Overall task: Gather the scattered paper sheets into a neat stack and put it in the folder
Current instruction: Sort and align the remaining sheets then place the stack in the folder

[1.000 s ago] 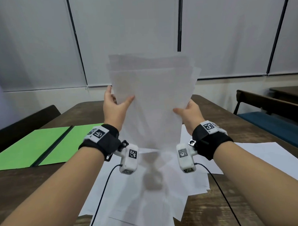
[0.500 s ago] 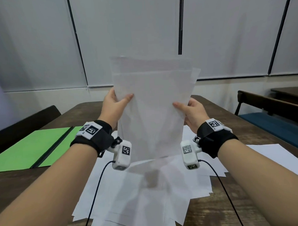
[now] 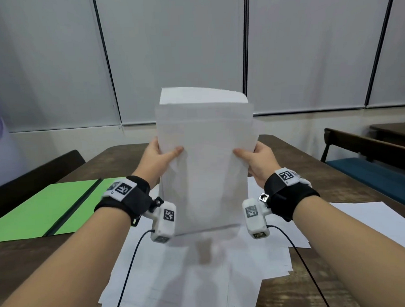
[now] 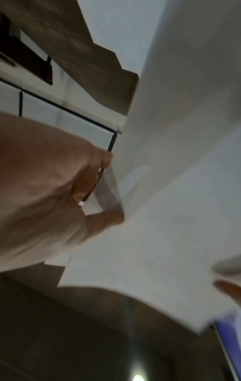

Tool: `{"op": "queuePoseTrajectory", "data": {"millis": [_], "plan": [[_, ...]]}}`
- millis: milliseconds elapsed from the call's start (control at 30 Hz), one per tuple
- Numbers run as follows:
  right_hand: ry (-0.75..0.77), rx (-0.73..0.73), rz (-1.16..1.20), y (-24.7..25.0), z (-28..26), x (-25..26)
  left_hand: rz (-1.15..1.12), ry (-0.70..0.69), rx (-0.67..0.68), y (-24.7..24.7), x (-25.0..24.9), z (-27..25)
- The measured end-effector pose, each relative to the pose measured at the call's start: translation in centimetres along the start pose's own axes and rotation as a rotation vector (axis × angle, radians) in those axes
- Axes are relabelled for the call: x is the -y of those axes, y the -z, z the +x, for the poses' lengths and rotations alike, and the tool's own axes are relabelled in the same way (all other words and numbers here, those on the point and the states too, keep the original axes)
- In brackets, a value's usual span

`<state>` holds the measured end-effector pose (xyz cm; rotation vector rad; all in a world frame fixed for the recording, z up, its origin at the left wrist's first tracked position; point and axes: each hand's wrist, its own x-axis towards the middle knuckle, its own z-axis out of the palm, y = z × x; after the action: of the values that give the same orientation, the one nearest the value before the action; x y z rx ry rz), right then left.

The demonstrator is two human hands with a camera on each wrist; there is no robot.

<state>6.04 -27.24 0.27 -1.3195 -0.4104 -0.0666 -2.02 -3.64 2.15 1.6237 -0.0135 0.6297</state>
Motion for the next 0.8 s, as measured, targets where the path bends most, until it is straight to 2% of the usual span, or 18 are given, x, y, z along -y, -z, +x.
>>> {"op": "queuePoseTrajectory", "data": {"millis": [133, 300, 467, 567, 700, 800], "plan": [[0.034, 0.016, -0.027, -0.8, 0.2, -0.2, 0.079, -0.011, -0.115, 0.0, 1.4, -0.1], [0.054, -0.057, 0.047, -1.0, 0.3, 0.4, -0.01, -0.069, -0.117, -0.2, 0.3, -0.4], [0.163, -0.149, 0.013, -2.9, 0.6, 2.7, 0.087, -0.29, -0.242, -1.6, -2.1, 1.0], [0.246, -0.141, -0.028, -4.7, 0.8, 4.6, 0.136, -0.374, -0.21, -2.9, -4.0, 1.7], [0.22, -0.05, -0.058, -4.8, 1.0, 4.7, 0.102, -0.292, -0.226, -3.2, -3.2, 2.0], [0.074, -0.047, -0.1, -3.1, 0.9, 1.6, 0.156, -0.177, -0.213, -2.3, 0.3, 1.0]]}}
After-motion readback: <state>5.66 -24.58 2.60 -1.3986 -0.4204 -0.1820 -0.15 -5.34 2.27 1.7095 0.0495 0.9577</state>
